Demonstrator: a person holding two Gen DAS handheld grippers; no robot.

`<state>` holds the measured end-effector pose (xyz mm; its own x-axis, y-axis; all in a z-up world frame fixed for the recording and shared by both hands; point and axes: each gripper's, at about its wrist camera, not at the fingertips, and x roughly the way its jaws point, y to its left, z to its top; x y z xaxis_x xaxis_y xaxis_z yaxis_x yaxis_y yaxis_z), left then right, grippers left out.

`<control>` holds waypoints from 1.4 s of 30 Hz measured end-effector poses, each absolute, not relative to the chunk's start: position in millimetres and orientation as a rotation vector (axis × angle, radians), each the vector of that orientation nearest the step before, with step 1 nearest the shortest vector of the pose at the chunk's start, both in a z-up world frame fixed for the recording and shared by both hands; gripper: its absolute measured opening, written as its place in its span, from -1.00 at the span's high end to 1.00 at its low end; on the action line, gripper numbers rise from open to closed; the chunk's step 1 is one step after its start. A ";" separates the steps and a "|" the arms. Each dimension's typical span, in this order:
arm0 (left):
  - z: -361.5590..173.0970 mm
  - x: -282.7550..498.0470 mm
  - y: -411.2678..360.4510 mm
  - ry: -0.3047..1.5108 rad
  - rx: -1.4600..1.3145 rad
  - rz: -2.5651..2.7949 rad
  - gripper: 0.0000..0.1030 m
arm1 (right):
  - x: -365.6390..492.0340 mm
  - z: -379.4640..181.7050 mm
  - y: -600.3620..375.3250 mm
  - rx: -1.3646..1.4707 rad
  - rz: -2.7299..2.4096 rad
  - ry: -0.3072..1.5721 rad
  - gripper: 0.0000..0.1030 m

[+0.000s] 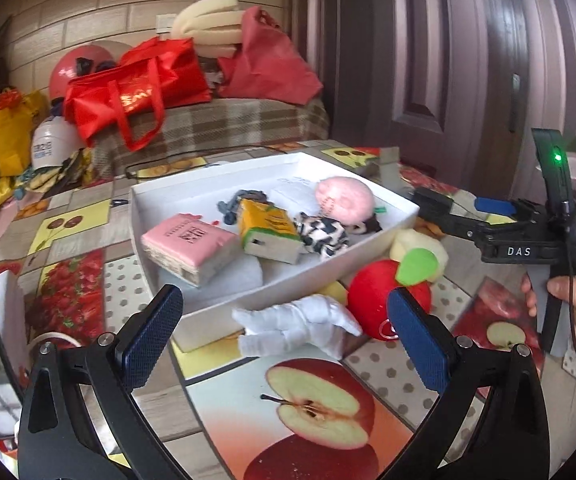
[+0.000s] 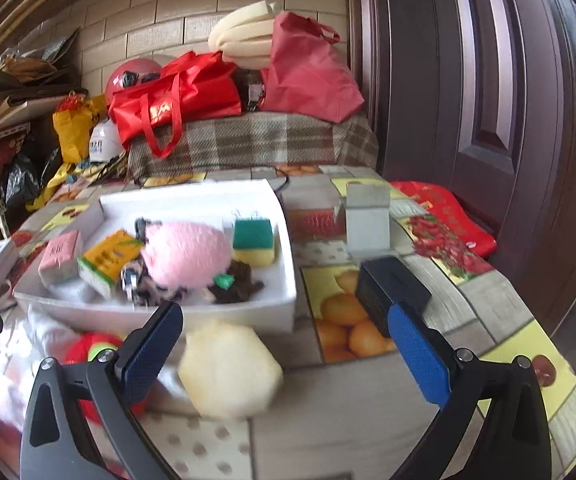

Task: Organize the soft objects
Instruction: 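Withdraw both tools from the tray toward the white glove and yellow sponge, then grasp the yellow sponge with the right tool while the left tool grasps the white glove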

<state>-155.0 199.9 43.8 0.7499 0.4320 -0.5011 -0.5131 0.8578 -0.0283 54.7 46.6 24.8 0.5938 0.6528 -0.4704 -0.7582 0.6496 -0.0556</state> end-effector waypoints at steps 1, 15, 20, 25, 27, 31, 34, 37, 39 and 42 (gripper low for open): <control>41.5 -148.3 199.8 0.538 -0.168 0.489 -0.99 | 55.6 21.4 45.8 -0.283 0.838 0.463 -1.00; 6.1 -114.4 175.0 0.834 -0.248 0.225 -0.99 | 65.0 -1.1 60.6 -0.382 0.859 0.638 -0.99; 31.5 -149.2 150.0 0.640 -0.156 0.324 -0.99 | 64.2 -4.1 68.3 -0.411 0.886 0.661 -0.99; 31.1 -133.7 170.8 0.662 -0.168 0.398 -0.99 | 60.7 -4.1 82.1 -0.437 0.915 0.653 -0.99; 31.2 -124.7 177.3 0.679 -0.151 0.413 -0.99 | 58.6 -4.5 88.5 -0.453 0.929 0.651 -0.99; 18.6 -93.7 181.9 0.787 -0.117 0.440 -0.99 | 55.4 -7.0 99.0 -0.489 0.943 0.653 -0.98; 8.5 -85.2 188.1 0.846 -0.139 0.465 -0.66 | 57.2 -10.8 104.4 -0.503 0.965 0.683 -0.76; 5.7 -88.3 190.8 0.856 -0.163 0.481 -0.59 | 59.1 -12.0 103.5 -0.502 0.958 0.695 -0.45; 4.4 -90.0 192.1 0.854 -0.178 0.491 -0.59 | 60.0 -8.6 98.7 -0.479 0.939 0.677 -0.50; 3.0 -89.4 195.3 0.856 -0.198 0.493 -0.59 | 61.4 -8.8 89.0 -0.446 0.947 0.699 -0.56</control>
